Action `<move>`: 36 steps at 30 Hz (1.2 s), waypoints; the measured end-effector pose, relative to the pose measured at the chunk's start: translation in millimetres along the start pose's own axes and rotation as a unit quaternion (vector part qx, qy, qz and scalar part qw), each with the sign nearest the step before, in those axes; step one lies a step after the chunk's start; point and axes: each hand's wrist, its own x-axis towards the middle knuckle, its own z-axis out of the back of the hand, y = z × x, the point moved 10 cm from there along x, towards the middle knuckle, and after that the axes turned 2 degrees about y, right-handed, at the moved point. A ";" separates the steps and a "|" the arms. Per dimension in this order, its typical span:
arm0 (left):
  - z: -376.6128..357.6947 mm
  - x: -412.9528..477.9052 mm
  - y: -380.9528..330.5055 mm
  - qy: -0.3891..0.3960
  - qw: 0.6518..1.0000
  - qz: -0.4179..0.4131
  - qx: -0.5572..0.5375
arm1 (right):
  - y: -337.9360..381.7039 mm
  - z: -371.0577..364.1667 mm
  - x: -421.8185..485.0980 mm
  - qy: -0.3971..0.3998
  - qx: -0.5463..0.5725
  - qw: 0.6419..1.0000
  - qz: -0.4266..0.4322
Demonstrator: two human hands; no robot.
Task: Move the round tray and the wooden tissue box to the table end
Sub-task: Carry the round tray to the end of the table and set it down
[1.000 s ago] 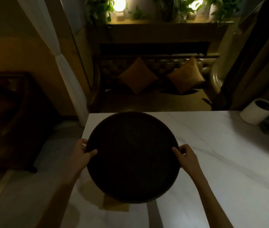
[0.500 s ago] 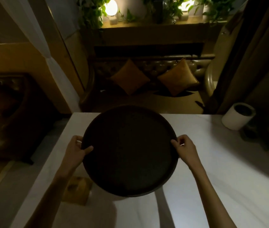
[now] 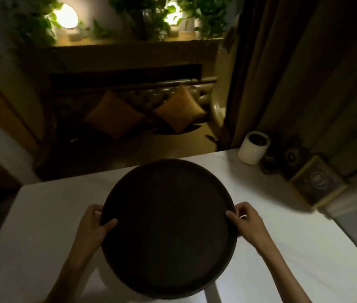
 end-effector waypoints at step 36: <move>-461.9 20.4 5.4 0.214 0.962 -0.030 0.166 | -359.4 209.9 4.0 -0.210 0.048 0.942 -0.258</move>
